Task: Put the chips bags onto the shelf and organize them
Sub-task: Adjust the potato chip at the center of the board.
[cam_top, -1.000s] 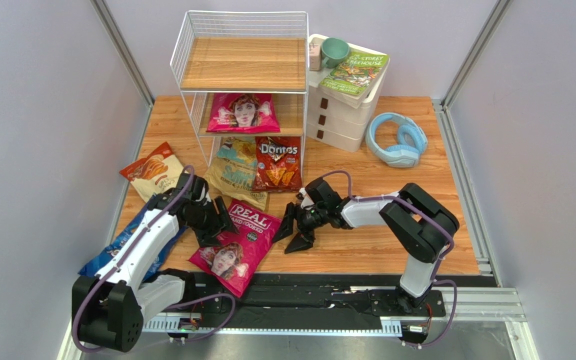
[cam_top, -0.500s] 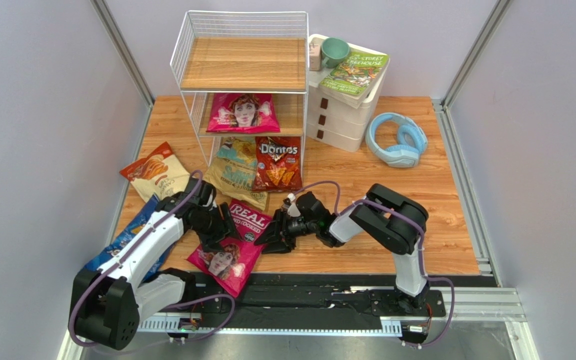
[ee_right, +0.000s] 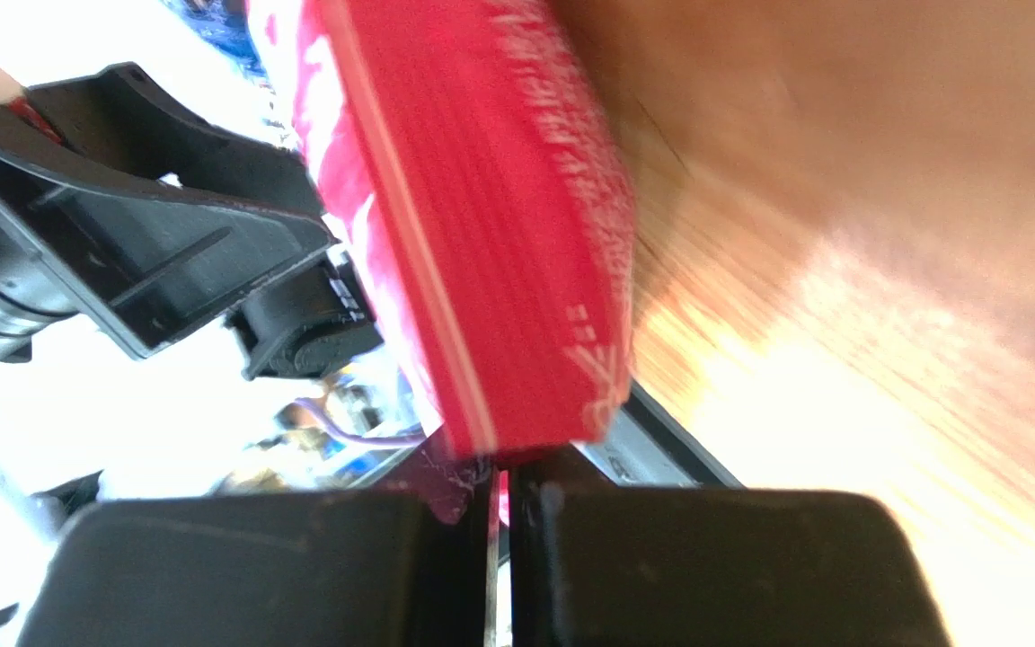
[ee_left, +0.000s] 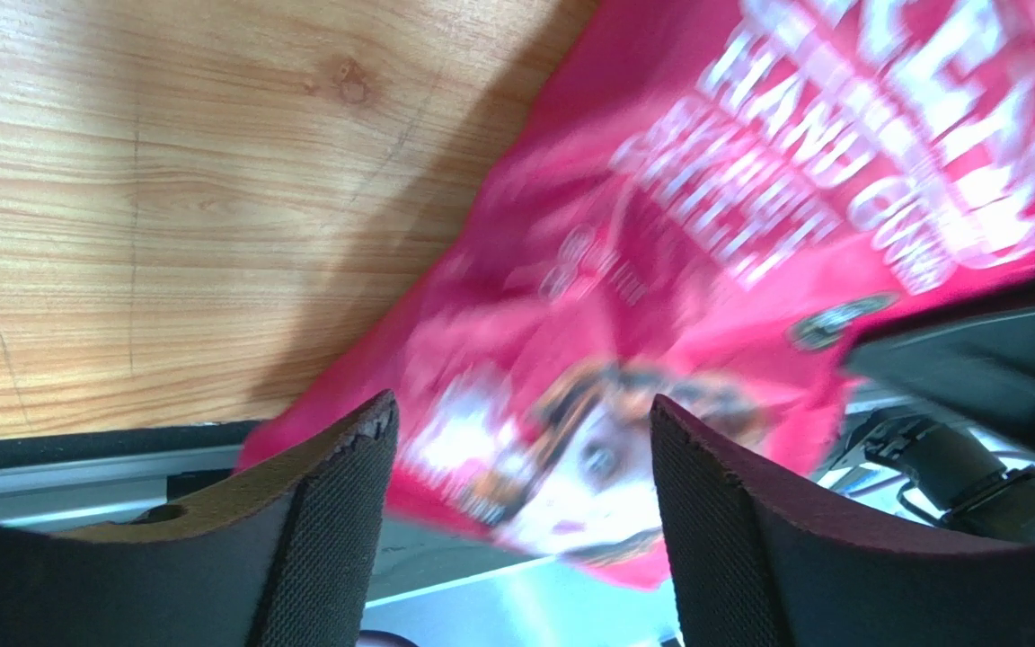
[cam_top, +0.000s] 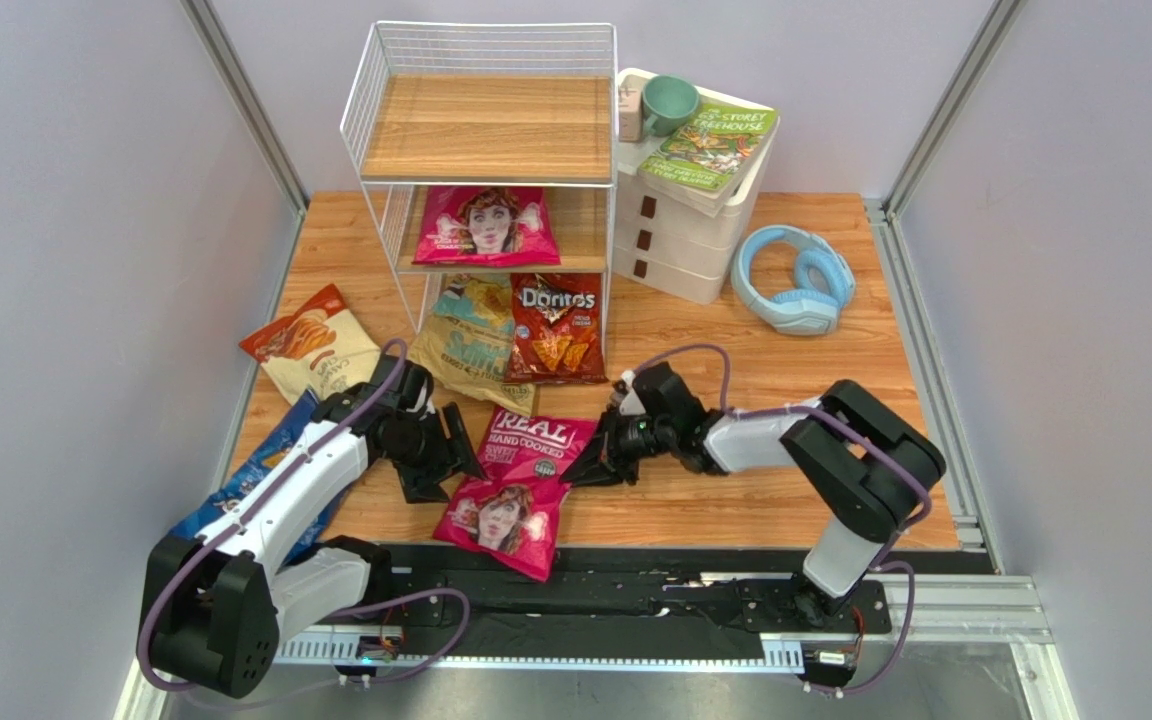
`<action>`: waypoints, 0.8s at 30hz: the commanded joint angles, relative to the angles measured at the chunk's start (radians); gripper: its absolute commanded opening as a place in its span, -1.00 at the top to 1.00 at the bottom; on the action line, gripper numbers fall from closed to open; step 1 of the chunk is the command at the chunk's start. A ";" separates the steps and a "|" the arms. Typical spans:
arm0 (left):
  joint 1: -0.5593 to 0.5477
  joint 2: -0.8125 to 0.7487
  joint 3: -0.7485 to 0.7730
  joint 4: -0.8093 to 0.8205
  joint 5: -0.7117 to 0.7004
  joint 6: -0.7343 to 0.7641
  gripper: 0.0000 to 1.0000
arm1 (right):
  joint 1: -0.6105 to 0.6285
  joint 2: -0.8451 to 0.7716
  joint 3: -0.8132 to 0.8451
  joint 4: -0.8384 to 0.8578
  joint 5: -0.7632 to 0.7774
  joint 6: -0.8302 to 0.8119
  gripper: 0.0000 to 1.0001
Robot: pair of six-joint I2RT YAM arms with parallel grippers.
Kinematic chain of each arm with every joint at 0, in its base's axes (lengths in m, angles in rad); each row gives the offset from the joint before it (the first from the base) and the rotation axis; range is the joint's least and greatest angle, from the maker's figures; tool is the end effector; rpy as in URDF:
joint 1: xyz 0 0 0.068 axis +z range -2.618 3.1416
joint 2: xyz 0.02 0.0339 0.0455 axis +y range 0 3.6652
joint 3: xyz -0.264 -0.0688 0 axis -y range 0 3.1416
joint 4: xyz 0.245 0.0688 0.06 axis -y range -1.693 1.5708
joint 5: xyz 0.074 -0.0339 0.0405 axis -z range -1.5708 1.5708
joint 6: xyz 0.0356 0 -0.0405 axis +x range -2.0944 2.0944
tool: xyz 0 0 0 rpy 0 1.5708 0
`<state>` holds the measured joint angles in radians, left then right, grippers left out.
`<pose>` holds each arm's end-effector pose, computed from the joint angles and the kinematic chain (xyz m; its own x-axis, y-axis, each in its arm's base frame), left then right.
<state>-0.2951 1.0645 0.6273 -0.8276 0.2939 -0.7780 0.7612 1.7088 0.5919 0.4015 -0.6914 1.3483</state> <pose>0.1615 -0.0599 0.1919 -0.9038 -0.4274 -0.0207 -0.3826 0.8289 -0.4082 0.1974 0.2194 0.1146 -0.9629 0.1203 0.2414 0.2690 0.4911 0.8285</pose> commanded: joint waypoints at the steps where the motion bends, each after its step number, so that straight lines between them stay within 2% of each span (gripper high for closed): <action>1: -0.006 0.009 0.041 0.031 0.011 0.043 -0.50 | -0.085 -0.060 0.244 -0.626 0.009 -0.452 1.00; 7: -0.006 0.107 0.046 0.171 0.105 0.129 -0.54 | -0.171 0.006 0.328 -0.734 -0.080 -0.581 1.00; 17: -0.006 0.135 -0.040 0.447 0.169 0.077 -0.56 | -0.174 0.057 0.338 -0.888 -0.108 -0.727 1.00; 24: -0.006 0.181 -0.110 0.499 0.209 0.060 -0.56 | -0.175 0.116 0.374 -0.937 -0.089 -0.801 1.00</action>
<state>-0.2970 1.2354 0.5510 -0.4015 0.4549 -0.7029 0.5819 1.7756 0.9184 -0.4706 -0.7811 0.6312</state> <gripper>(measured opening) 0.777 0.004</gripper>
